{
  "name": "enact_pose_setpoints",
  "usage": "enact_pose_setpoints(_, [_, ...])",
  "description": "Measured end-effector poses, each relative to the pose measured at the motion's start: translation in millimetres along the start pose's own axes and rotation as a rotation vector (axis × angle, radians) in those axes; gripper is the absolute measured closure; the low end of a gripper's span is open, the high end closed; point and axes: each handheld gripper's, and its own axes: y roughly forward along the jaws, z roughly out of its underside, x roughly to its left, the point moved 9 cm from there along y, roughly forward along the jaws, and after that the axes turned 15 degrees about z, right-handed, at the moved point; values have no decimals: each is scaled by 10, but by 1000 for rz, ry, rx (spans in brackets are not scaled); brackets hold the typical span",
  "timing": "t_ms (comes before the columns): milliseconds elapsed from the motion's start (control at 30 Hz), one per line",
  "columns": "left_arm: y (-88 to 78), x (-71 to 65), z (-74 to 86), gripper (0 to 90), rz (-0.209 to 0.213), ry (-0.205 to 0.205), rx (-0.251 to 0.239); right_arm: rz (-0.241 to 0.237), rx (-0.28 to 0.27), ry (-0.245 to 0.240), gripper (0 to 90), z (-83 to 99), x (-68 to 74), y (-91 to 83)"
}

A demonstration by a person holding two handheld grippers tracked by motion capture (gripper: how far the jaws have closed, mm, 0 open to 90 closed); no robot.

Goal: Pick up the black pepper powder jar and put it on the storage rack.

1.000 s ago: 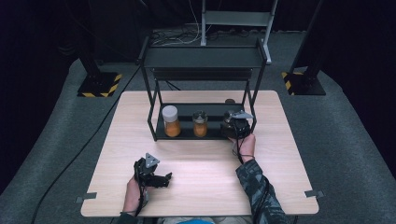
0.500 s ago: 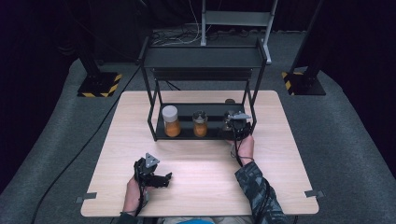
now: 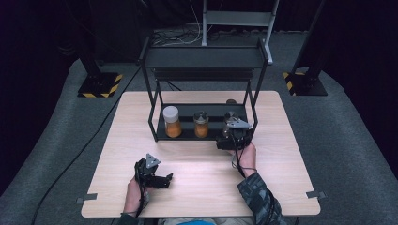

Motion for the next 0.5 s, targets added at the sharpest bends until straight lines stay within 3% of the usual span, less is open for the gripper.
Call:
enact_pose_setpoints(333, [1, 3, -1, 5, 1, -3, 1, -24, -3, -45, 0, 240, 31, -318])
enact_pose_setpoints(500, [1, 3, -1, 5, 1, -3, 0, -6, 24, -66, 0, 422, 19, -429])
